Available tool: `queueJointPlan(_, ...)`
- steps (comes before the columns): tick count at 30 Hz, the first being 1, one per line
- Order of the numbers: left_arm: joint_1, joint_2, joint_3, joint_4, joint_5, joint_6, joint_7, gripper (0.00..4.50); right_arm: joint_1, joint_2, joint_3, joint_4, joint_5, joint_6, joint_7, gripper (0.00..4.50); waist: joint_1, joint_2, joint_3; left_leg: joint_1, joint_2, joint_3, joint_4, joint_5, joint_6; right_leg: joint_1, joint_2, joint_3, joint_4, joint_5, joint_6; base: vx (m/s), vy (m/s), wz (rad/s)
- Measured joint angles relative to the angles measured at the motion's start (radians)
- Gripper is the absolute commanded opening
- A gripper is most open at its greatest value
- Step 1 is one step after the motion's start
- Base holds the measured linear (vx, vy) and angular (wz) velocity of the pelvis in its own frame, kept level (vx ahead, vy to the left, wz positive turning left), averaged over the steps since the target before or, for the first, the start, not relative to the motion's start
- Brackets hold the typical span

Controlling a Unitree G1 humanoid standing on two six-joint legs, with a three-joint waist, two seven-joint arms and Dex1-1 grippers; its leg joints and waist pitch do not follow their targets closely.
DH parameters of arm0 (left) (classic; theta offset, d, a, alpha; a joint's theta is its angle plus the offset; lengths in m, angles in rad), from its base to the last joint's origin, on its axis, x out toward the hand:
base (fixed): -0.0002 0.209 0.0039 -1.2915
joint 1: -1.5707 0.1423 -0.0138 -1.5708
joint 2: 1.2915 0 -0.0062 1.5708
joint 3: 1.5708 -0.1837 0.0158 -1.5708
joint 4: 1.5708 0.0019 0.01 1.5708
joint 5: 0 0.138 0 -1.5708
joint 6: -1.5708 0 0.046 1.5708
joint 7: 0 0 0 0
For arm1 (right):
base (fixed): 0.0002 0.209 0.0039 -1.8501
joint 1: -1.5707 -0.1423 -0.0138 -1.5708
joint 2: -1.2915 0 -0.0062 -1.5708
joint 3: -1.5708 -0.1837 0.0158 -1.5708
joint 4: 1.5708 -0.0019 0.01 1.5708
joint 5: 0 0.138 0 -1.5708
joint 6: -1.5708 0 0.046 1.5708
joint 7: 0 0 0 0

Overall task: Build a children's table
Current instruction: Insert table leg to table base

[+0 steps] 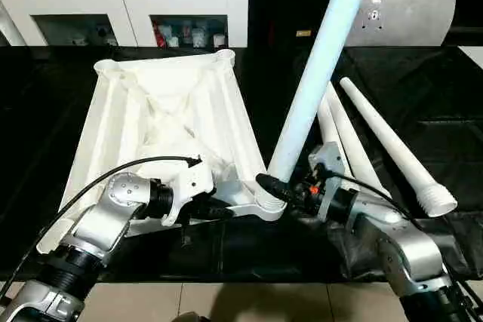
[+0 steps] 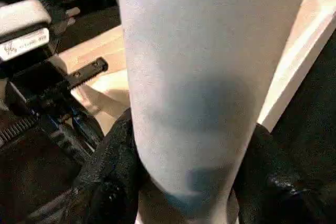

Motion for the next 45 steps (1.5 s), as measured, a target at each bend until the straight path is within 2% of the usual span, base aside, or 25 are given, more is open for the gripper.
queueJointPlan(5,0.0,0.0,0.001,0.002,0.0,0.0,0.0,0.0,-0.004,-0.026,0.029,0.001,-0.026,-0.042,0.007,1.93,-0.002,0.004,0.002,0.001,0.0,0.0,0.0,0.0,0.0,0.001,0.0,0.001,0.0,0.0,0.0,0.0,0.0,0.0)
queueJointPlan(14,0.0,0.002,0.001,0.002,0.001,0.005,0.0,0.0,-0.024,-0.04,0.058,0.021,-0.068,-0.087,0.038,1.93,-0.003,0.002,0.003,0.004,0.0,0.0,-0.001,0.0,0.0,0.001,0.0,0.001,-0.002,-0.001,0.001,0.0,0.0,0.0)
queueJointPlan(16,0.0,0.006,0.001,0.001,0.001,0.005,-0.003,0.0,-0.059,-0.067,0.09,0.038,-0.086,-0.092,0.07,1.93,-0.005,0.003,0.007,0.008,-0.001,0.001,-0.002,0.0,0.0,0.0,0.0,0.002,-0.004,-0.004,0.006,0.0,0.0,0.0)
queueJointPlan(24,-0.002,0.02,-0.001,-0.001,0.0,0.005,-0.034,0.0,-0.089,-0.083,0.105,0.068,-0.098,-0.11,0.147,1.93,-0.007,-0.004,0.013,0.023,-0.001,0.006,-0.023,0.0,-0.001,0.01,0.0,0.004,-0.017,-0.005,0.008,0.0,0.0,0.0)
queueJointPlan(27,-0.022,0.03,-0.004,0.003,0.001,0.005,-0.051,0.0,-0.094,-0.082,0.105,0.07,-0.098,-0.124,0.154,1.93,-0.006,-0.009,0.03,0.027,-0.001,0.007,-0.029,0.0,-0.001,0.01,0.0,0.004,-0.017,-0.006,0.009,0.0,0.0,0.0)
queueJointPlan(29,-0.03,0.032,-0.004,0.009,0.001,0.005,-0.059,0.0,-0.094,-0.081,0.105,0.072,-0.098,-0.13,0.157,1.93,-0.003,-0.012,0.036,0.03,-0.001,0.007,-0.032,0.0,-0.001,0.011,0.0,0.003,-0.017,-0.006,0.009,0.0,0.0,0.0)
queueJointPlan(33,-0.103,0.038,-0.011,0.091,0.005,-0.013,-0.1,0.0,-0.114,-0.067,0.105,0.084,-0.098,-0.133,0.155,1.93,-0.002,-0.018,0.053,0.032,-0.002,0.006,-0.039,-0.004,-0.006,0.01,-0.001,0.003,-0.022,-0.007,0.009,0.0,0.0,0.0)
queueJointPlan(36,-0.118,0.052,-0.01,0.104,0.015,-0.025,-0.107,0.0,-0.13,-0.046,0.105,0.107,-0.099,-0.139,0.157,1.93,-0.005,-0.019,0.056,0.032,-0.002,0.006,-0.048,-0.004,-0.006,0.009,-0.001,0.0,-0.035,-0.007,0.009,0.0,0.0,0.0)
queueJointPlan(41,-0.101,0.071,0.017,0.083,0.013,-0.015,-0.1,0.0,-0.161,-0.006,0.105,0.153,-0.114,-0.16,0.151,1.93,-0.026,-0.024,0.06,0.032,-0.002,0.006,-0.048,-0.004,-0.007,0.007,-0.002,0.001,-0.041,-0.007,0.009,0.0,0.0,0.0)
queueJointPlan(45,-0.023,0.084,0.077,-0.014,0.009,0.037,-0.027,0.0,-0.185,0.057,0.105,0.197,-0.122,-0.173,0.078,1.93,-0.045,-0.026,0.061,0.03,-0.002,0.007,-0.048,-0.003,-0.007,-0.001,-0.003,0.001,-0.041,-0.006,0.008,0.0,0.003,-0.05)
